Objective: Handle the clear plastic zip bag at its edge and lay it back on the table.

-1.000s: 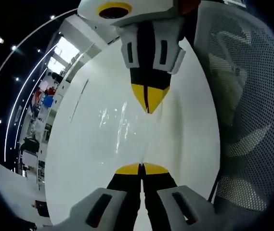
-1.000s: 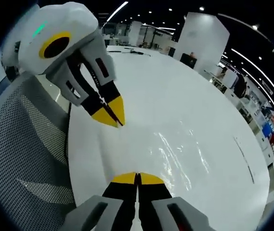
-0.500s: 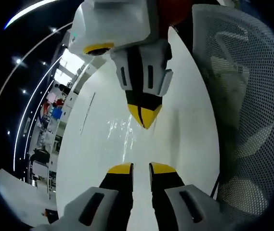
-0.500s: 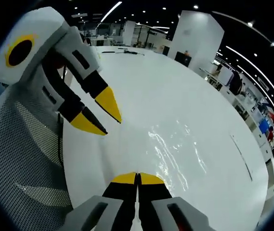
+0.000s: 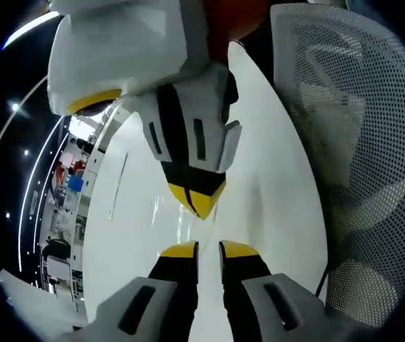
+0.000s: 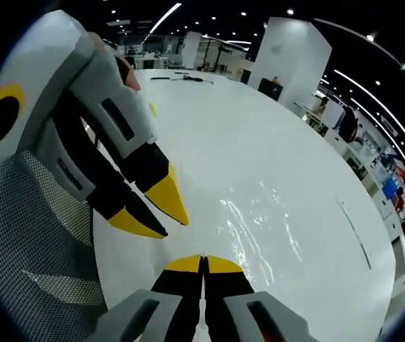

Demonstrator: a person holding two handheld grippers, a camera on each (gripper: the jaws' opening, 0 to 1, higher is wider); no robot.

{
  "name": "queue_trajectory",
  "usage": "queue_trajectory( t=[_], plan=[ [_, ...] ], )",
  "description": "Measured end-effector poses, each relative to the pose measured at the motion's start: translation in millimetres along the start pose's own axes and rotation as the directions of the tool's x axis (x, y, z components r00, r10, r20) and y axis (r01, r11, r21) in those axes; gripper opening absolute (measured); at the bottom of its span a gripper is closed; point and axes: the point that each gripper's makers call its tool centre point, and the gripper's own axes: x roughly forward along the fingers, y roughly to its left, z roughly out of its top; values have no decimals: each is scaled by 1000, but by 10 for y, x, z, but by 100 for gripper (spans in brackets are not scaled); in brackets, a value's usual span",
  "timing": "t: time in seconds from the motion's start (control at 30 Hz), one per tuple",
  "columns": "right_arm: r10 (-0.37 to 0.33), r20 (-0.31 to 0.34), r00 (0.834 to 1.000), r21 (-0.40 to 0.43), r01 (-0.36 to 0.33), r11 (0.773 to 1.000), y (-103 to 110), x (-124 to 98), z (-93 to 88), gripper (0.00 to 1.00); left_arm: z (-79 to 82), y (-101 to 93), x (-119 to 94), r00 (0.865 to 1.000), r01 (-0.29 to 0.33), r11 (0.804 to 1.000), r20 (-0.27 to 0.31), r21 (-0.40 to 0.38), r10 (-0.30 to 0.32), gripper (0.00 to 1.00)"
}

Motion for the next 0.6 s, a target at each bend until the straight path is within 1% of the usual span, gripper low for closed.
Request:
queue_trajectory(
  t=[0.1, 0.2, 0.47, 0.6],
  plan=[
    [-2, 3, 1000, 3, 2, 1000, -24, -5, 5, 0, 24, -1, 47, 1000, 6, 1000, 1, 2, -6, 8],
    [-5, 3, 1000, 5, 5, 1000, -29, -6, 12, 0, 17, 17, 79, 1000, 4, 1000, -7, 7, -4, 0],
    [-17, 5, 1000, 18, 17, 1000, -61, -26, 28, 0, -11, 7, 110, 1000, 24, 1000, -15, -9, -24, 0],
    [-38, 8, 999, 38, 37, 999, -155, 11, 34, 0, -18, 5, 112, 999, 30, 1000, -19, -9, -30, 0]
  ],
)
